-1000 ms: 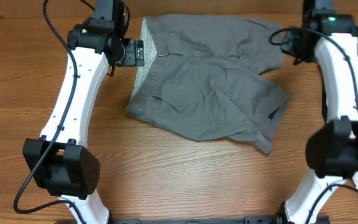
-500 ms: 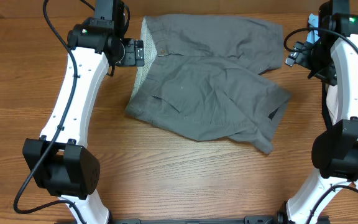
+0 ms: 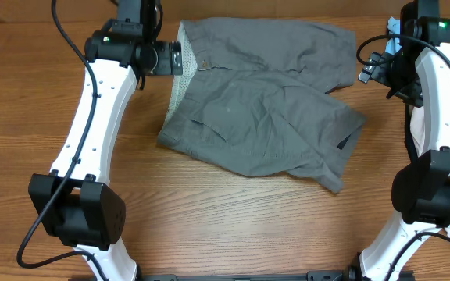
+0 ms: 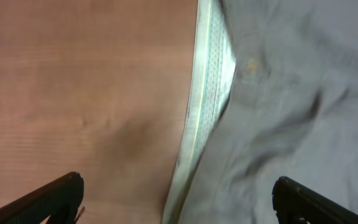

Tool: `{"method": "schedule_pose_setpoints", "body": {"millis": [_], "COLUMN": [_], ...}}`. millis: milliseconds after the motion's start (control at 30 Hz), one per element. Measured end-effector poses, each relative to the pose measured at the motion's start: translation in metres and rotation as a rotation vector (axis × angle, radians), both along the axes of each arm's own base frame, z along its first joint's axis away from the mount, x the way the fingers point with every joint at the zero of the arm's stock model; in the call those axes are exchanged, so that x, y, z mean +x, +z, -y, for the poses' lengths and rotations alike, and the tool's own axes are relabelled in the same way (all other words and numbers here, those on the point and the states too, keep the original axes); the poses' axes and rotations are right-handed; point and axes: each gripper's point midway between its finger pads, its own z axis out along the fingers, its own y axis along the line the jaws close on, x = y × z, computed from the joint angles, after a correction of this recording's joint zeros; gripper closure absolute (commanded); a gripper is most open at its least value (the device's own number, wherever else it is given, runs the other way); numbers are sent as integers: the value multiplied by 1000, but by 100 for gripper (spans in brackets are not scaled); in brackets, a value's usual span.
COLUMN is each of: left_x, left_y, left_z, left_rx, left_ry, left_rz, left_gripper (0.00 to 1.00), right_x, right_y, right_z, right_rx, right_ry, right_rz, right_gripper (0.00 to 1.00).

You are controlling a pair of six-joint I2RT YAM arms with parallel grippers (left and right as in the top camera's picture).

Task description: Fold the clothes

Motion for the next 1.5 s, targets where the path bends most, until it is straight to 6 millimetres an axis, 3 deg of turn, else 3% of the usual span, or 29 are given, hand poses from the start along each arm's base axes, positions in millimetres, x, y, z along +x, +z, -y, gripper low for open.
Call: {"method": "schedule_pose_setpoints", "body": {"millis": [67, 200, 367, 433, 600, 867, 1067, 1200, 1500], "left_x": [-11, -16, -21, -25, -35, -55, -62, -59, -53], "left_y": [-6, -12, -29, -41, -89, -143, -178, -169, -152], "left_z": [-1, 8, 24, 28, 20, 1, 25, 37, 45], "left_rx": [2, -40, -104, -120, -201, -546, -685, -778, -819], "left_ry": [0, -27, -116, -162, -175, -166, -211, -244, -283], "left_rz": [-52, -78, -126, -171, -329, -542, -623, -599, -558], "left_gripper": [5, 11, 51, 37, 21, 21, 28, 28, 29], "right_x": [0, 0, 0, 0, 0, 0, 0, 0, 0], "right_y": [0, 0, 0, 0, 0, 0, 0, 0, 0], "right_z": [0, 0, 0, 0, 0, 0, 0, 0, 0], "right_rx": [0, 0, 0, 0, 0, 0, 0, 0, 0], "right_ry": [-1, -1, 0, 0, 0, -1, 0, 0, -1], "right_rz": [0, -1, -1, 0, -1, -1, -1, -1, -1], "right_gripper": [0, 0, 0, 0, 0, 0, 0, 0, 0]}}
